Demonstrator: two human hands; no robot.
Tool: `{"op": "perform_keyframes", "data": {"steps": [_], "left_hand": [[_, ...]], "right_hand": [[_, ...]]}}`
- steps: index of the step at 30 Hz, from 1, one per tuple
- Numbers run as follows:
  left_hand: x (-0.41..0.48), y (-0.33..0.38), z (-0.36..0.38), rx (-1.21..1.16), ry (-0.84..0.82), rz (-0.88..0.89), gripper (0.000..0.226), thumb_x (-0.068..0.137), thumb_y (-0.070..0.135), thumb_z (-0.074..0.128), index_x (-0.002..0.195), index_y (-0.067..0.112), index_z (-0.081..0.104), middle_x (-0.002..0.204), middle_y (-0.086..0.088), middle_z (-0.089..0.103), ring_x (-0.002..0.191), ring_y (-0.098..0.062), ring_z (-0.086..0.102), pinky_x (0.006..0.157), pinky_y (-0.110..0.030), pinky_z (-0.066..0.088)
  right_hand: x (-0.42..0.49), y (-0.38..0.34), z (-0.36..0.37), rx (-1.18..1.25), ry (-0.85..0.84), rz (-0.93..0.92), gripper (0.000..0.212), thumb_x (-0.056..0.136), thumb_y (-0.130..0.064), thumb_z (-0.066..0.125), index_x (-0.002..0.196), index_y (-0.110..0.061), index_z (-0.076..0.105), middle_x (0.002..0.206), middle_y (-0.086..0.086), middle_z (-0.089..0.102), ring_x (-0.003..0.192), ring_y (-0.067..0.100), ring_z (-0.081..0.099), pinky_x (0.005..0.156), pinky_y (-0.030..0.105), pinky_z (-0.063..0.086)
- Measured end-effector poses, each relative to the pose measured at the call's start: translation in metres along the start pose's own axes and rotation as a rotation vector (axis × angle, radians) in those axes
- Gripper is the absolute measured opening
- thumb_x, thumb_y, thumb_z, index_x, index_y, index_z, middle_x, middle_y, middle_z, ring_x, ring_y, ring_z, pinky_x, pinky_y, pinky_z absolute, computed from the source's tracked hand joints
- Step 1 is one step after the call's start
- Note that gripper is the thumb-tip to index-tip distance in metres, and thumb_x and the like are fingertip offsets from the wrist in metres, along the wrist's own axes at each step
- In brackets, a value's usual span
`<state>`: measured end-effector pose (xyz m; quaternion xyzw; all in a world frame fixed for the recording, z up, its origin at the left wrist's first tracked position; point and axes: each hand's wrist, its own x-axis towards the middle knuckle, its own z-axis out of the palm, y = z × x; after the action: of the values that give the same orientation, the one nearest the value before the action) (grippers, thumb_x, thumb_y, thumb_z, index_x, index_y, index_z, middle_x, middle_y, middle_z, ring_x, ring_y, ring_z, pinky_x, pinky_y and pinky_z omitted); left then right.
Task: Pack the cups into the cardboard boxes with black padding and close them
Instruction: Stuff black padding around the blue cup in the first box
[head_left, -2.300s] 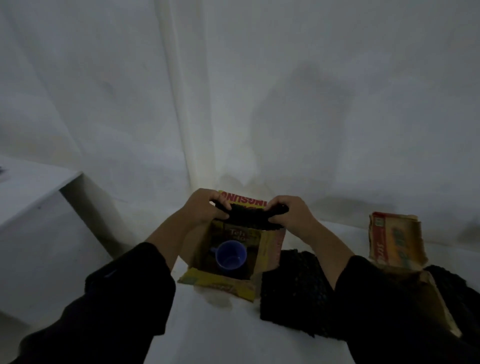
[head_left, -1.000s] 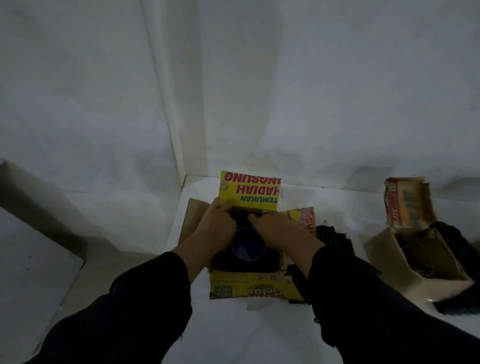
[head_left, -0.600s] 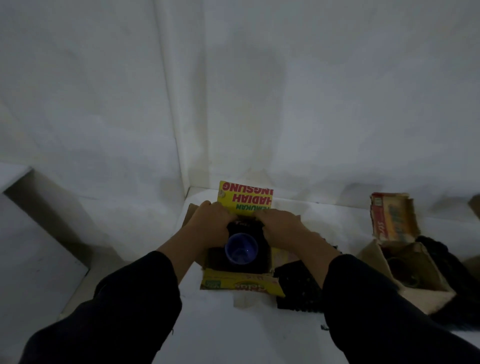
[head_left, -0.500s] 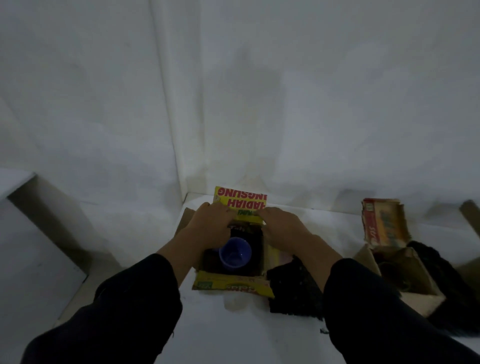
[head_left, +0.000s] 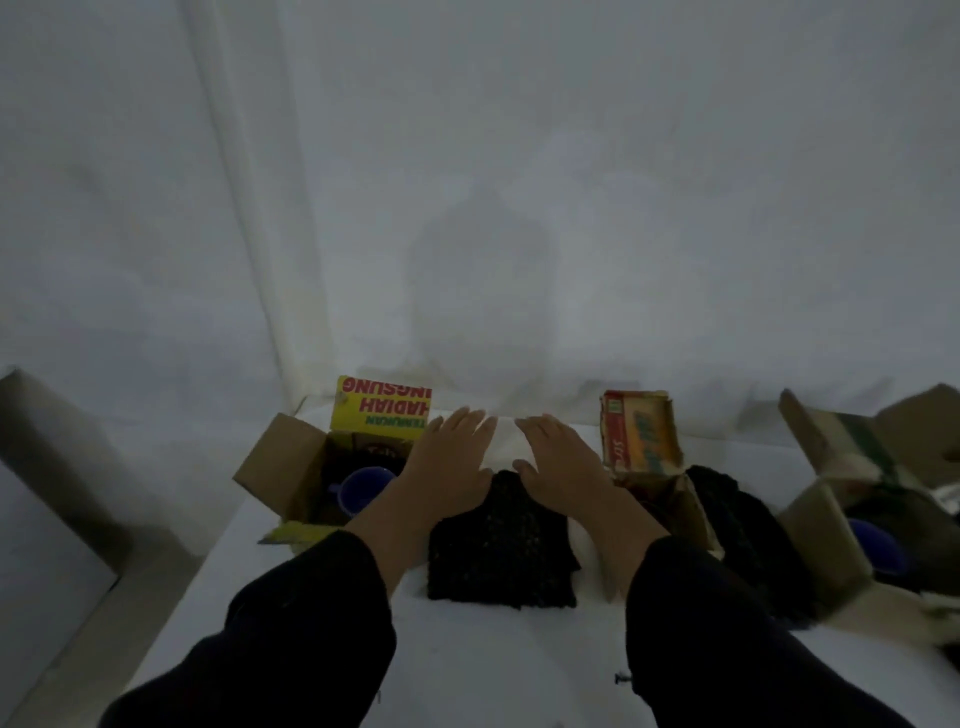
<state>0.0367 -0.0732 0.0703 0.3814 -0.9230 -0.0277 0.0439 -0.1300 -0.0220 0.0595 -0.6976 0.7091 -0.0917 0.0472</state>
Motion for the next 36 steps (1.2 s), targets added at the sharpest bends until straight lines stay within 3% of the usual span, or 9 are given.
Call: {"op": "perform_keyframes", "data": {"steps": [6,13,19,28,31,34,36], "left_hand": [[0.000,0.060,0.023,-0.050,-0.005,-0.004,0.065,0.097,0.031,0.038,0.151,0.012,0.008,0.160,-0.004,0.008,0.147,-0.021,0.005,0.121,-0.043,0.003],[-0.017,0.068,0.080,-0.075,-0.142,-0.096,0.071,0.094,0.031,0.041,0.151,0.007,0.006,0.159,-0.008,0.011,0.147,-0.025,0.007,0.120,-0.039,0.014],[-0.027,0.058,0.123,-0.147,-0.235,-0.196,0.070,0.096,0.032,0.039,0.151,0.008,0.003,0.159,-0.005,0.009,0.147,-0.023,0.008,0.118,-0.038,0.020],[-0.030,0.051,0.158,-0.193,-0.328,-0.236,0.065,0.100,0.036,0.031,0.151,0.010,0.002,0.160,-0.002,0.001,0.148,-0.020,0.004,0.119,-0.040,0.012],[-0.032,0.046,0.167,-0.193,-0.302,-0.230,0.062,0.101,0.034,0.029,0.151,0.011,0.002,0.160,-0.001,0.002,0.147,-0.018,0.006,0.120,-0.037,0.011],[-0.033,0.042,0.172,-0.210,-0.263,-0.237,0.059,0.101,0.034,0.027,0.151,0.012,0.005,0.160,-0.001,0.006,0.147,-0.016,0.009,0.120,-0.035,0.011],[-0.031,0.041,0.174,-0.233,-0.245,-0.252,0.058,0.100,0.035,0.025,0.151,0.012,0.008,0.159,-0.002,0.010,0.146,-0.016,0.013,0.119,-0.035,0.012]], "right_hand": [[-0.028,0.033,0.013,0.041,-0.049,0.015,0.060,0.097,-0.031,0.045,0.149,-0.013,0.022,0.155,0.005,0.026,0.146,0.021,0.017,0.119,0.034,0.016],[-0.048,0.040,0.046,0.045,-0.129,0.038,0.058,0.096,-0.032,0.044,0.147,-0.012,0.024,0.151,0.005,0.031,0.140,0.021,0.027,0.116,0.036,0.014],[-0.050,0.040,0.093,0.101,-0.237,0.080,0.061,0.098,-0.034,0.041,0.149,-0.009,0.020,0.154,0.009,0.026,0.146,0.025,0.017,0.118,0.036,0.020],[-0.050,0.032,0.137,0.103,-0.254,0.216,0.083,0.092,-0.060,0.037,0.151,-0.009,0.008,0.157,0.009,0.019,0.147,0.025,0.014,0.120,0.039,0.016],[-0.045,0.031,0.148,0.106,-0.234,0.288,0.086,0.087,-0.062,0.044,0.149,-0.008,0.019,0.151,0.011,0.032,0.142,0.025,0.025,0.117,0.040,0.022],[-0.041,0.028,0.149,0.104,-0.145,0.338,0.067,0.082,-0.056,0.056,0.132,-0.014,0.043,0.134,0.007,0.047,0.126,0.024,0.042,0.106,0.035,0.034],[-0.038,0.027,0.144,0.113,-0.110,0.372,0.051,0.082,-0.048,0.059,0.123,-0.019,0.051,0.127,0.003,0.047,0.120,0.022,0.043,0.098,0.033,0.036]]}}
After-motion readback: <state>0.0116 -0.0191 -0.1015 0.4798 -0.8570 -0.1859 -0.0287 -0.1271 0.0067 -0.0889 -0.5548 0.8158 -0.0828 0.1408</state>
